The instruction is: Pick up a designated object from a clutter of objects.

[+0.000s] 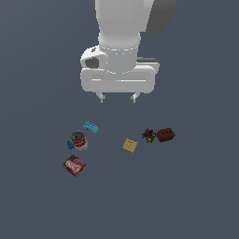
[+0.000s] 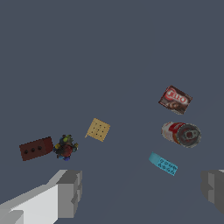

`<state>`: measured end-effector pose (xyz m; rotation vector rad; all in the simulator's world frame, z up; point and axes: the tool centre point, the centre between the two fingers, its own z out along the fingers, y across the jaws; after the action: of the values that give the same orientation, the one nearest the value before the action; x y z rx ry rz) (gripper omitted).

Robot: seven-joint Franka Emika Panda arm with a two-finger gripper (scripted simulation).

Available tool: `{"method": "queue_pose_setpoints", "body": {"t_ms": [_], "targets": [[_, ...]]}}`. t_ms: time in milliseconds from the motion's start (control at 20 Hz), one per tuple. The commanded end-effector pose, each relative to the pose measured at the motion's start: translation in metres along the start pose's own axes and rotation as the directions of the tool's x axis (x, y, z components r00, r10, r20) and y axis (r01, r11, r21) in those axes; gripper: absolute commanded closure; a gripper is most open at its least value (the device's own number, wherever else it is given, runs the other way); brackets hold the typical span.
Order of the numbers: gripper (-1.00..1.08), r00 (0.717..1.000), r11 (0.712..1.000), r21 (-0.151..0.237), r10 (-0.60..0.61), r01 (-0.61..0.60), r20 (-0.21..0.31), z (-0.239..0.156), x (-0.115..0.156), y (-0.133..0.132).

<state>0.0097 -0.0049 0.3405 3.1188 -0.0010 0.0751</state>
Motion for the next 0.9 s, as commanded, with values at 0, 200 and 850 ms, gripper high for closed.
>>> {"method": "queue_pose_setpoints", "body": {"t_ms": [0, 200, 850], "targets": [[-0.92, 1.0, 1.0, 0.0, 0.0, 0.0, 0.0, 0.0, 0.0, 0.0], [-0.92, 1.0, 1.0, 0.002, 0.01, -0.01, 0.017, 0.005, -0.002, 0.0], [-0.92, 0.998, 0.999, 0.003, 0.041, -0.041, 0.046, 0.017, -0.006, -0.003]]}}
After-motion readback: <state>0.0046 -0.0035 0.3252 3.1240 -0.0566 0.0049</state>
